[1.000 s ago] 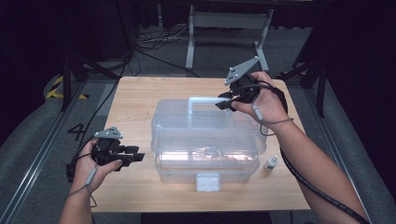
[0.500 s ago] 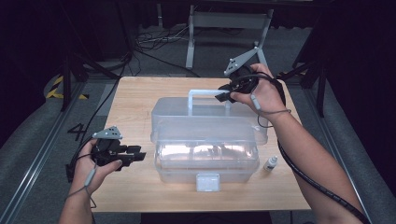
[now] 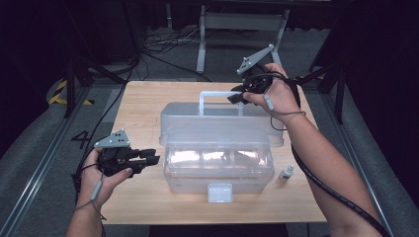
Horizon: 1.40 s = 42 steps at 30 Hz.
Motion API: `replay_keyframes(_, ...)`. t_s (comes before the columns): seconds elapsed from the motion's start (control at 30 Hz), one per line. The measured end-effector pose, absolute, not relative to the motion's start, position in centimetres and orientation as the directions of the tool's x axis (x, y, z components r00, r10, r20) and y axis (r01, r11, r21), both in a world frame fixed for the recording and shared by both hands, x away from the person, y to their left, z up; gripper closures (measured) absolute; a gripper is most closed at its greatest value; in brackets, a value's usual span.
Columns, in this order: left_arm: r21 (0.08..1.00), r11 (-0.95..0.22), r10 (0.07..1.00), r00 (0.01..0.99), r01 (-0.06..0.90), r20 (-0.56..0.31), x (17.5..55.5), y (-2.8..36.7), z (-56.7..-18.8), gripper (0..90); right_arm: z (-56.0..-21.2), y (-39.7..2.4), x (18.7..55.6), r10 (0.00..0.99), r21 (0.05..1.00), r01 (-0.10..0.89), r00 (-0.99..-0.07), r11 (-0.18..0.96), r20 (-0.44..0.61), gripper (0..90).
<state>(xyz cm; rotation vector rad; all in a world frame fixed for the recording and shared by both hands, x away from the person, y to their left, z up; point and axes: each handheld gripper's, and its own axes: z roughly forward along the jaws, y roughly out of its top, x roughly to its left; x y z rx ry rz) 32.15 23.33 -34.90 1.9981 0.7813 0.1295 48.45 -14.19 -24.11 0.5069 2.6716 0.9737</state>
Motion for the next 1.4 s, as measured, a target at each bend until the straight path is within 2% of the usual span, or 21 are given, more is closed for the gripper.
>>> replay_keyframes(0.07, 0.819, -0.333, 0.558, 0.798, 0.468, -0.229, 32.1, 22.9, -34.8, 71.1, -24.1, -14.2, 48.5, 0.405, 0.659, 0.232, -0.906, 0.716, -0.120, 65.2)
replay_keyframes(0.2, 0.834, -0.348, 0.530, 0.823, 0.429, -0.202, 32.2, 21.7, -34.8, 83.1, -24.1, -14.1, 48.4, 0.409, 0.658, 0.232, -0.903, 0.716, -0.127, 65.1)
replay_keyframes(0.43, 0.874, -0.296, 0.500, 0.842, 0.385, -0.202, 32.3, 19.9, -34.7, 89.1, -24.2, -14.2, 48.4, 0.414, 0.661, 0.236, -0.902, 0.712, -0.124, 65.0)
replay_keyframes(0.77, 0.901, -0.238, 0.530, 0.826, 0.362, -0.191, 32.6, 19.0, -34.7, 89.6, -24.3, -14.3, 48.4, 0.418, 0.666, 0.243, -0.901, 0.705, -0.114, 64.8)
replay_keyframes(0.9, 0.900, -0.262, 0.544, 0.823, 0.349, -0.161, 32.5, 18.6, -34.3, 89.7, -24.3, -14.3, 48.4, 0.417, 0.667, 0.240, -0.901, 0.705, -0.117, 64.8)
replay_keyframes(1.17, 0.900, -0.252, 0.548, 0.819, 0.355, -0.170, 32.6, 18.7, -34.2, 89.9, -24.3, -14.2, 48.0, 0.415, 0.670, 0.214, -0.897, 0.711, -0.155, 64.3)
replay_keyframes(1.27, 0.903, -0.249, 0.550, 0.819, 0.350, -0.166, 32.6, 18.6, -34.2, 89.9, -24.0, -14.3, 47.8, 0.414, 0.692, 0.202, -0.897, 0.693, -0.153, 55.9)
replay_keyframes(1.4, 0.904, -0.259, 0.558, 0.816, 0.341, -0.148, 32.6, 18.6, -34.1, 89.8, -23.3, -14.4, 47.1, 0.401, 0.706, 0.165, -0.898, 0.689, -0.181, 51.5)
